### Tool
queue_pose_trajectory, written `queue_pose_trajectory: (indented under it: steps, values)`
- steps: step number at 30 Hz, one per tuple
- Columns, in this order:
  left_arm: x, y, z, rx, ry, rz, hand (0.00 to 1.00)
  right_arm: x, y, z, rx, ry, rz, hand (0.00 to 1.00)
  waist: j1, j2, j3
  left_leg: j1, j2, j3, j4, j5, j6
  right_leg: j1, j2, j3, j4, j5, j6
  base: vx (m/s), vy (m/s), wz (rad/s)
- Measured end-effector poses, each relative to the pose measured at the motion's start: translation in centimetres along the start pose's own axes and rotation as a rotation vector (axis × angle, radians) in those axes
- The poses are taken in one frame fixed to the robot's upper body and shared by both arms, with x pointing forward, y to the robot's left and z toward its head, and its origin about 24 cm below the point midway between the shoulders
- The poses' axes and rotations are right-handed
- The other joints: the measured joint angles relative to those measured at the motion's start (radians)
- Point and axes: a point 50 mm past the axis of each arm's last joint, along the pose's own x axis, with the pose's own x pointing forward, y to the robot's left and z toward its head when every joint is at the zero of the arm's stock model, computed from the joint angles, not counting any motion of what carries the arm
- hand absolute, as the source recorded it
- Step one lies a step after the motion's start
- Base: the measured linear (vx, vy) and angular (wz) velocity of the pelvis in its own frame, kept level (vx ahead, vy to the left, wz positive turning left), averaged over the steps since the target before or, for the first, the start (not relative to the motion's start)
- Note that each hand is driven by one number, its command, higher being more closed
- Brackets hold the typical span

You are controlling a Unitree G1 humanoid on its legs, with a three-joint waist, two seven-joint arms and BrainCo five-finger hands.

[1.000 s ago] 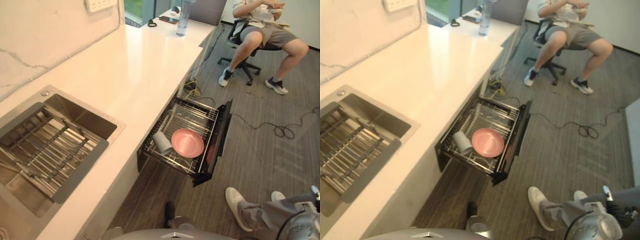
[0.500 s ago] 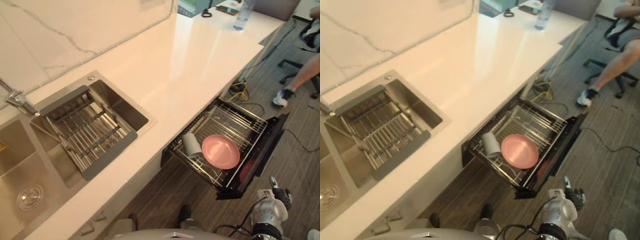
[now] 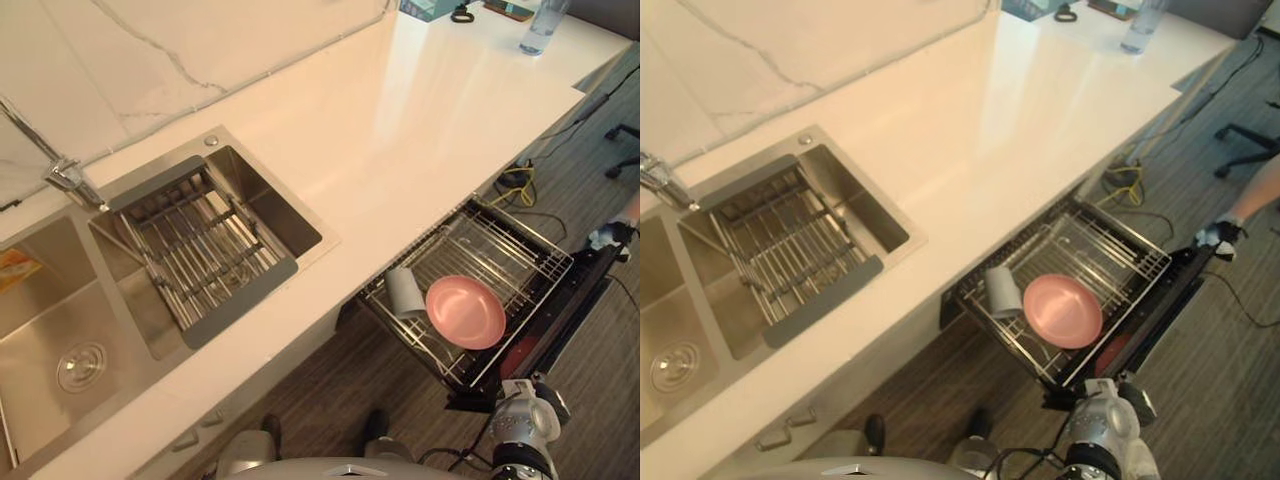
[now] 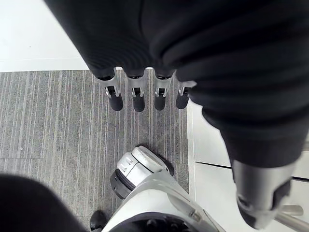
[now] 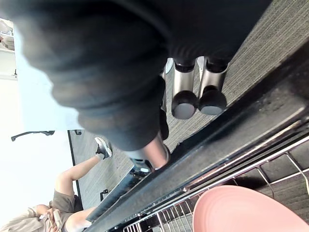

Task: Walk over to the sink, pick up the cup, carry it to the dishwasher, place the cup inside the dishwasher, then close the dishwasher door

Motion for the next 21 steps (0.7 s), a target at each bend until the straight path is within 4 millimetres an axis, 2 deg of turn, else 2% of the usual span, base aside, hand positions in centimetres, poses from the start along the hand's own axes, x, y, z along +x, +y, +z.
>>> queue_pose_trajectory:
  steps: [4,14,21]
  values:
    - [0.0,-0.02,-0.01,0.002,0.001,0.0,0.0,-0.26,-0.23,-0.69,0.007,0.019,-0.022,1.0,0.0,0.001,-0.001,0.002,0.003,0.003,-0.003,0.002,-0.003,0.0,0.002,0.002,0.0,0.0,0.0,0.0,0.0,0.0]
    - [0.0,-0.11,-0.04,0.012,0.005,-0.001,0.0,-0.28,-0.15,-0.83,0.07,0.036,0.025,1.0,0.004,0.006,-0.004,0.012,0.003,0.004,-0.017,0.006,-0.004,0.0,0.002,0.001,0.0,0.0,0.0,0.0,-0.004,-0.01]
    - [0.02,-0.28,-0.13,0.031,0.006,-0.006,0.0,-0.55,0.27,-0.87,0.068,0.004,0.047,1.0,0.004,0.019,-0.007,-0.002,0.003,-0.025,-0.03,0.028,-0.031,-0.004,-0.003,-0.041,0.0,-0.006,-0.001,-0.01,-0.014,0.13]
